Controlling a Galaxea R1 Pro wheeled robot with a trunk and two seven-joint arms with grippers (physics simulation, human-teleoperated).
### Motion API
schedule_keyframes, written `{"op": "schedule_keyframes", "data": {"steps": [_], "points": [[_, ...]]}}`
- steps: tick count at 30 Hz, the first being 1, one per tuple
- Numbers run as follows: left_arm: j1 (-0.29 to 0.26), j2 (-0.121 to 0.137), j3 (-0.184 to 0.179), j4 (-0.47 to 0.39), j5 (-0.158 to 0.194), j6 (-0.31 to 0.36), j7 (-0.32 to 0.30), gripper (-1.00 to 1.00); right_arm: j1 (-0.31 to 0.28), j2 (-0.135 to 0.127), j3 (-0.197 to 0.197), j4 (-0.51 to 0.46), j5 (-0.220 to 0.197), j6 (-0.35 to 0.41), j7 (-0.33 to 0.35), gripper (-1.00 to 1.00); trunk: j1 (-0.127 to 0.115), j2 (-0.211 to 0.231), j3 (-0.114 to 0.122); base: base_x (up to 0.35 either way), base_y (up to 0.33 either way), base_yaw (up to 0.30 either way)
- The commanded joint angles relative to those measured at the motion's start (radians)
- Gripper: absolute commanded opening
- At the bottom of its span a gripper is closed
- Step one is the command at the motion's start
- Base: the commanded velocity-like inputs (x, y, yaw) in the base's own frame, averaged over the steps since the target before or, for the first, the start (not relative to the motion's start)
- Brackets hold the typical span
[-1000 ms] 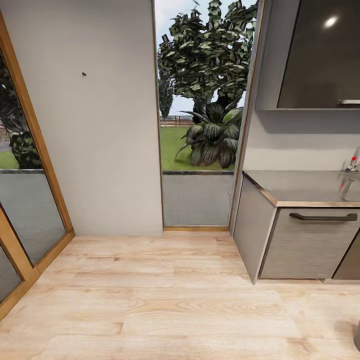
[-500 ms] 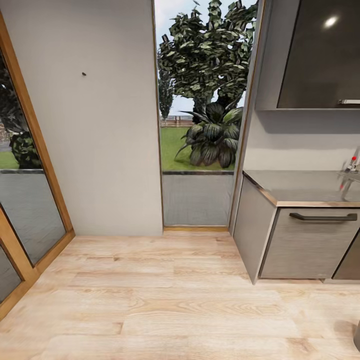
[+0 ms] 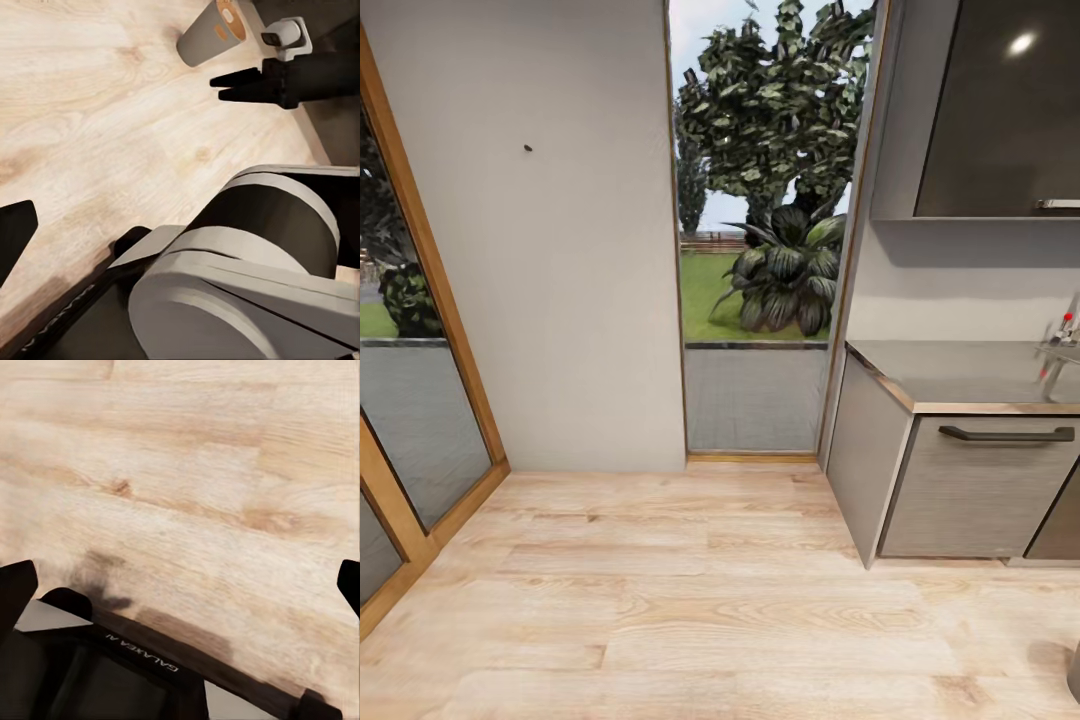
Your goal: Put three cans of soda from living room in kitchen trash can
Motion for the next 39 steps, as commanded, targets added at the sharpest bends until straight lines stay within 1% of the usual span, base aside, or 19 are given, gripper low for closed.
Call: {"op": "schedule_keyframes", "data": {"steps": [1, 5, 15, 16, 18, 20, 26, 27, 29, 32, 36, 39], "points": [[0.000, 0.001, 0.012, 0.000, 0.000, 0.000, -0.004, 1.00, 0.000, -0.004, 0.000, 0.000, 0.000, 0.000, 0.021, 1.00, 0.000, 0.000, 0.000, 0.000, 0.000, 0.000], [0.000, 0.002, 0.041, 0.001, 0.000, 0.001, -0.010, 1.00, 0.000, -0.009, -0.001, 0.000, 0.001, 0.000, 0.047, 1.00, 0.000, 0.000, 0.000, 0.000, 0.000, 0.000], [0.000, 0.002, 0.052, -0.002, -0.001, 0.001, -0.017, 1.00, 0.000, -0.023, -0.003, -0.003, 0.001, -0.002, 0.054, 1.00, 0.000, 0.000, 0.000, 0.000, 0.000, 0.000], [0.000, 0.003, 0.052, -0.007, -0.001, 0.002, -0.016, 1.00, -0.001, -0.027, -0.004, -0.015, 0.001, -0.002, 0.055, 1.00, 0.000, 0.000, 0.000, 0.000, 0.000, 0.000], [0.000, 0.003, 0.052, -0.019, -0.002, 0.002, -0.015, 1.00, -0.001, -0.029, -0.003, -0.071, 0.000, 0.000, 0.056, 1.00, 0.000, 0.000, 0.000, 0.000, 0.000, 0.000], [0.000, 0.003, 0.053, -0.022, -0.002, 0.002, -0.015, 1.00, -0.001, -0.029, -0.001, -0.094, 0.000, 0.001, 0.057, 1.00, 0.000, 0.000, 0.000, 0.000, 0.000, 0.000], [0.000, 0.025, 0.070, -0.040, 0.001, 0.002, -0.017, 1.00, 0.000, -0.029, -0.001, -0.128, -0.002, 0.003, 0.058, 1.00, 0.000, 0.000, 0.000, 0.029, 0.000, 0.000], [0.000, 0.031, 0.081, -0.048, 0.001, 0.000, -0.019, 1.00, 0.000, -0.029, 0.001, -0.134, -0.001, 0.003, 0.059, 1.00, 0.000, 0.000, 0.000, 0.016, 0.000, 0.000], [0.000, 0.032, 0.088, -0.053, 0.001, -0.001, -0.020, 1.00, 0.000, -0.029, 0.001, -0.135, 0.000, 0.002, 0.059, 1.00, 0.000, 0.000, 0.000, 0.009, 0.000, 0.000], [0.000, 0.035, 0.111, -0.061, 0.002, 0.000, -0.022, 1.00, 0.000, -0.031, 0.000, -0.138, 0.000, 0.002, 0.059, 1.00, 0.000, 0.000, 0.000, 0.010, 0.000, 0.000], [0.000, 0.035, 0.119, -0.061, 0.002, -0.001, -0.023, 1.00, 0.000, -0.031, 0.000, -0.138, 0.000, 0.002, 0.059, 1.00, 0.000, 0.000, 0.000, 0.112, -0.015, -0.030], [0.000, 0.035, 0.121, -0.060, 0.002, 0.000, -0.023, 1.00, 0.000, -0.031, 0.000, -0.138, 0.000, 0.002, 0.059, 1.00, 0.000, 0.000, 0.000, 0.226, -0.140, -0.197]]}}
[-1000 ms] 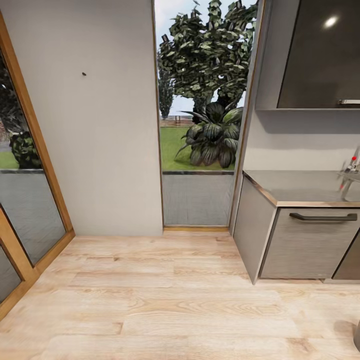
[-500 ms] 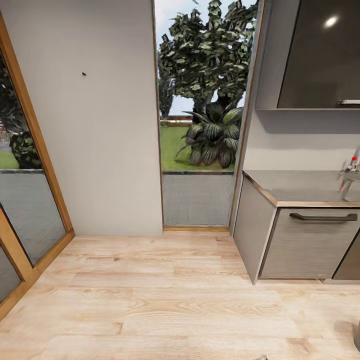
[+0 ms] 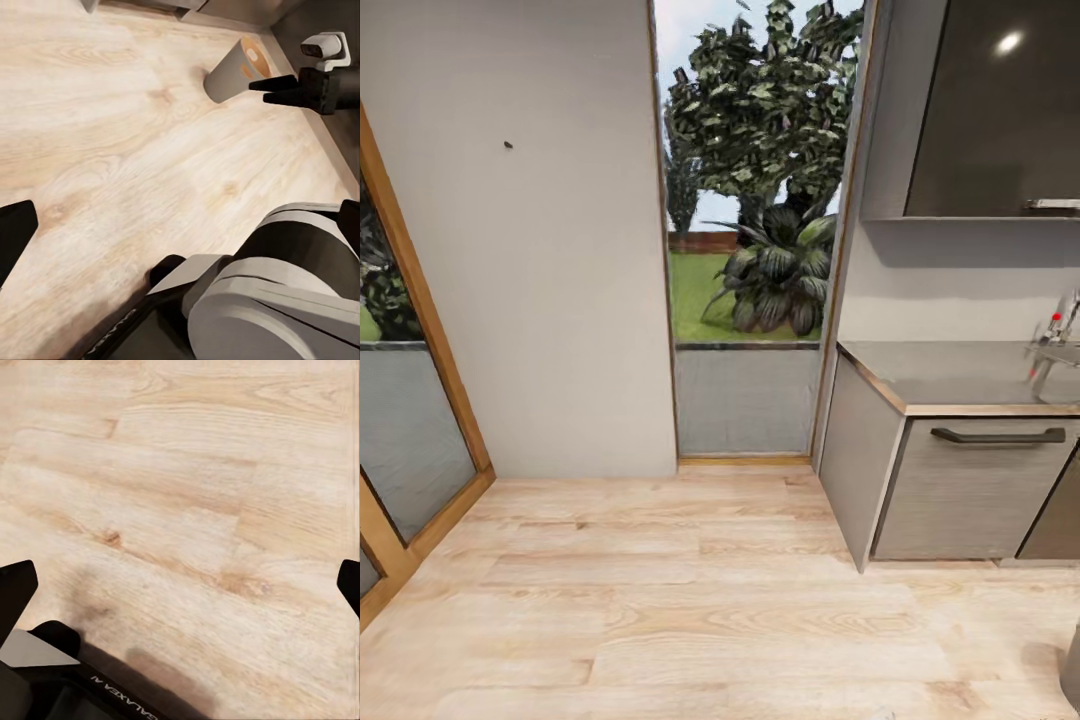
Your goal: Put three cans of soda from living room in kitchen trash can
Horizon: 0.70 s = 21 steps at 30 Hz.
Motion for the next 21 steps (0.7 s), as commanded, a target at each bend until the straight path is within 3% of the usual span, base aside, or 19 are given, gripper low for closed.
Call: {"op": "schedule_keyframes", "data": {"steps": [1, 21], "points": [[0.000, 0.000, 0.000, 0.000, 0.000, 0.000, 0.000, 1.00, 0.000, 0.000, 0.000, 0.000, 0.000, 0.000, 0.000, 1.00, 0.000, 0.000, 0.000, 0.240, -0.169, -0.223], [0.000, 0.000, 0.001, 0.000, 0.000, 0.000, 0.000, 1.00, 0.000, -0.002, 0.000, 0.000, 0.000, 0.000, 0.000, 1.00, 0.000, 0.000, 0.005, 0.223, -0.266, -0.264]]}}
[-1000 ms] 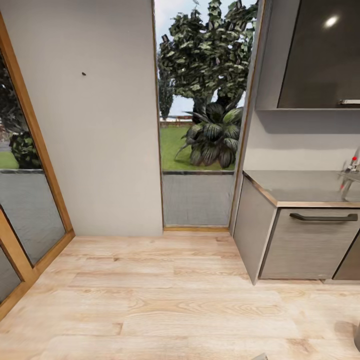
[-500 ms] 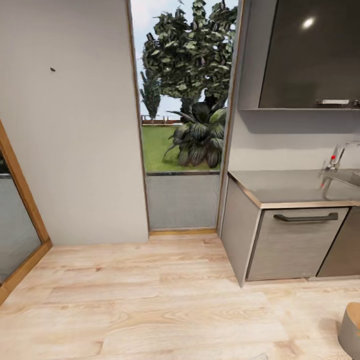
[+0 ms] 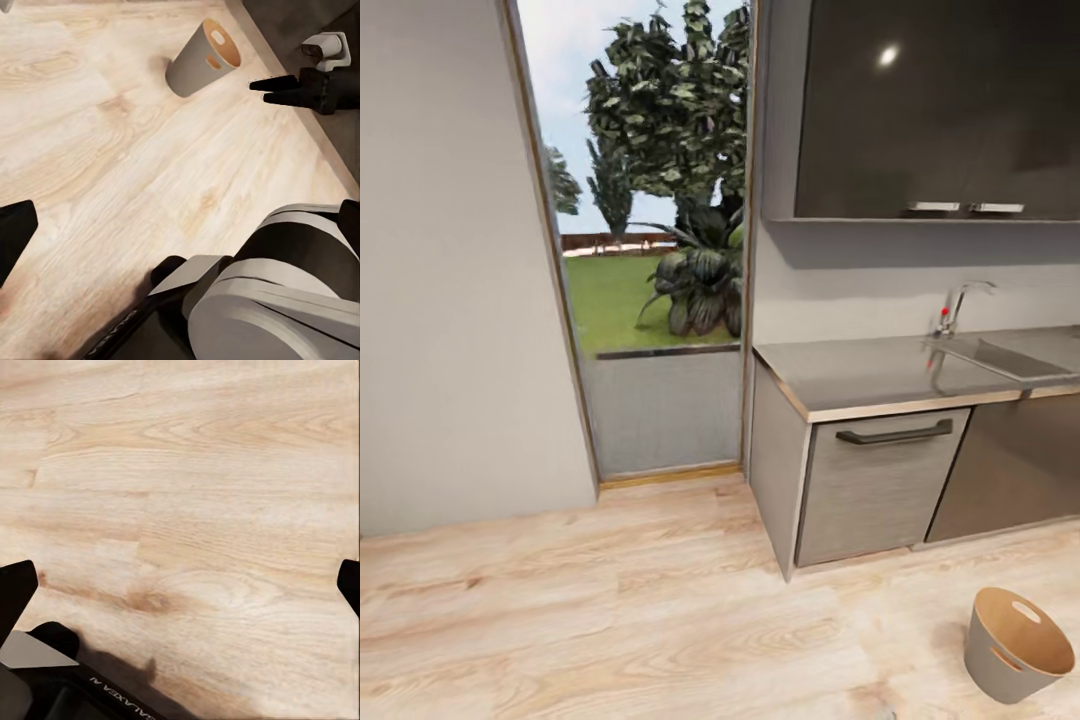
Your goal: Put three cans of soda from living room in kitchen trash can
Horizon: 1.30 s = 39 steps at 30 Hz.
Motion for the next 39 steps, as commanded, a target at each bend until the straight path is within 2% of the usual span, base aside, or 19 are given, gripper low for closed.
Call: {"op": "schedule_keyframes", "data": {"steps": [1, 27, 39], "points": [[0.000, 0.000, 0.000, 0.000, 0.000, 0.000, 0.000, 1.00, 0.000, 0.000, 0.000, 0.000, 0.000, 0.000, 0.000, 1.00, 0.000, 0.000, 0.000, 0.177, -0.312, -0.269], [0.000, 0.000, -0.002, 0.003, 0.000, 0.003, 0.002, 1.00, 0.000, 0.000, 0.000, 0.000, 0.000, 0.000, 0.000, 1.00, 0.000, 0.000, 0.010, 0.175, -0.314, -0.263], [0.000, -0.001, -0.004, 0.005, -0.001, 0.005, 0.002, 1.00, 0.000, 0.001, 0.000, 0.000, 0.002, 0.000, 0.000, 1.00, 0.000, 0.000, 0.010, 0.195, -0.335, -0.038]]}}
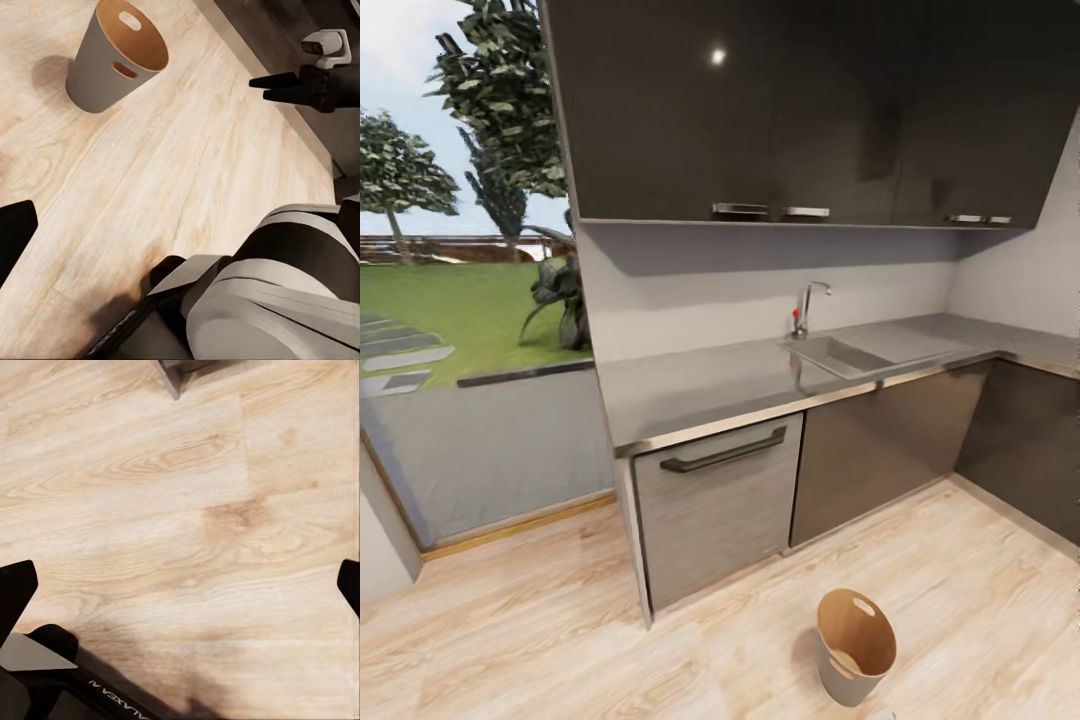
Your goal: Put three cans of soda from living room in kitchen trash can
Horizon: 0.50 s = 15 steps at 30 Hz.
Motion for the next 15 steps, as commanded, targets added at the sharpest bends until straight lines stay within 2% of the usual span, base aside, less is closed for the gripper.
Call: {"op": "schedule_keyframes", "data": {"steps": [1, 12, 15], "points": [[0.000, 0.000, 0.000, 0.000, 0.000, 0.000, 0.000, 1.00, 0.000, 0.000, 0.000, 0.000, 0.000, 0.000, 0.000, 1.00, 0.000, 0.000, 0.000, 0.215, -0.337, -0.003], [0.000, 0.000, 0.000, 0.002, 0.000, 0.000, 0.000, 1.00, 0.000, 0.001, 0.000, 0.001, 0.001, -0.001, -0.002, 1.00, 0.000, 0.000, 0.000, 0.244, -0.310, 0.000], [0.000, 0.001, 0.001, 0.002, 0.000, 0.000, 0.000, 1.00, 0.000, 0.001, 0.000, 0.001, 0.002, -0.003, -0.004, 1.00, 0.000, 0.000, 0.000, 0.303, -0.210, 0.113]]}}
